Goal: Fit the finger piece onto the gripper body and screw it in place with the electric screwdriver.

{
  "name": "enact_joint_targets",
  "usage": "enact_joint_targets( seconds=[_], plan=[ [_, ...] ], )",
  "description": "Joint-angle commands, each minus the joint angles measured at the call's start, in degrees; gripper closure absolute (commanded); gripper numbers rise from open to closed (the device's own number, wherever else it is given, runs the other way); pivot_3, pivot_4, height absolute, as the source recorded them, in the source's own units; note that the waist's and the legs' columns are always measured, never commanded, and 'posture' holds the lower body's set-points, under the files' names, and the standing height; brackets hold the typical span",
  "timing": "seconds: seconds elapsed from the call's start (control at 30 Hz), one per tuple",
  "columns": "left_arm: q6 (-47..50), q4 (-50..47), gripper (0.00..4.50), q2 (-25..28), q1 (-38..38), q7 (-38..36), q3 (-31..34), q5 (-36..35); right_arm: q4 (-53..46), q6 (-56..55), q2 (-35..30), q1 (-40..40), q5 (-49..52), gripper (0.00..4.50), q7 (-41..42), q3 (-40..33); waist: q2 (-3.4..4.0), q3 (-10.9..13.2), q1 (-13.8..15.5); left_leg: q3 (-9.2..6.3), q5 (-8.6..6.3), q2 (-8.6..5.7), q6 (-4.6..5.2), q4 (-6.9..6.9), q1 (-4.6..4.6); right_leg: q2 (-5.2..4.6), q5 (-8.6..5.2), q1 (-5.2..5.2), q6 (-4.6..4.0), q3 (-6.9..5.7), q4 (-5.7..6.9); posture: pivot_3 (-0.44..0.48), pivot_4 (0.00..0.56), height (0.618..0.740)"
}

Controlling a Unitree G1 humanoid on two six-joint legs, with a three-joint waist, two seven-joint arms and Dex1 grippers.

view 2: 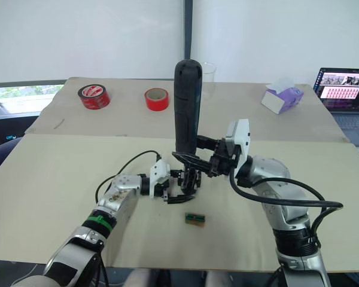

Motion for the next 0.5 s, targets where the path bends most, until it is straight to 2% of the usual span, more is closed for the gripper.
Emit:
enact_joint_targets(
  seconds=[0.03, 0.1, 0.17, 0.5],
  plan=[
    [-1.32, 0.48, 0.55, -0.56, -0.8, -0.31, -0.3, 0.5, -2.1, -1.25, 0.06, -1.19, 0.31, 2.59, -0.33, -0.81, 0.0, 0.0, 0.0, 0.0, 0.0, 0.0, 0.01, 0.0, 0.0, 0.0, 0.0, 0.0, 0.0, 0.0, 0.0, 0.0, 0.15, 0.74],
    [-1.61, 0.87, 1.25, -0.52, -0.77, -0.27, -0.43, 0.83, -1.95, -1.24, 0.0, -1.1, 0.15, 2.59, -0.33, -0.75, 0.0, 0.0, 0.01, 0.0, -0.01, 0.0, 0.01, 0.0, 0.0, -0.01, 0.0, 0.0, 0.0, 0.0, 0.0, 0.0, 0.15, 0.74],
    [-2.2, 1.32, 2.15, -0.28, -0.72, -0.21, -0.84, 1.65, -1.82, -1.24, 0.01, -1.03, -0.01, 2.59, -0.37, -0.66, 0.0, 0.0, 0.0, -0.01, -0.01, 0.0, 0.01, 0.01, 0.0, -0.01, 0.0, 0.01, 0.0, 0.0, 0.0, 0.0, 0.15, 0.74],
    [-3.29, 2.19, 2.19, -0.88, -0.63, -0.24, -1.01, 2.3, -0.4, -0.62, -0.37, 0.21, -2.37, 2.59, -0.47, 0.95, 0.0, 0.0, 0.02, -0.01, -0.01, 0.0, 0.02, 0.01, 0.03, -0.01, 0.0, 0.04, 0.0, -0.01, 0.0, 0.0, 0.15, 0.74]
  ],
)
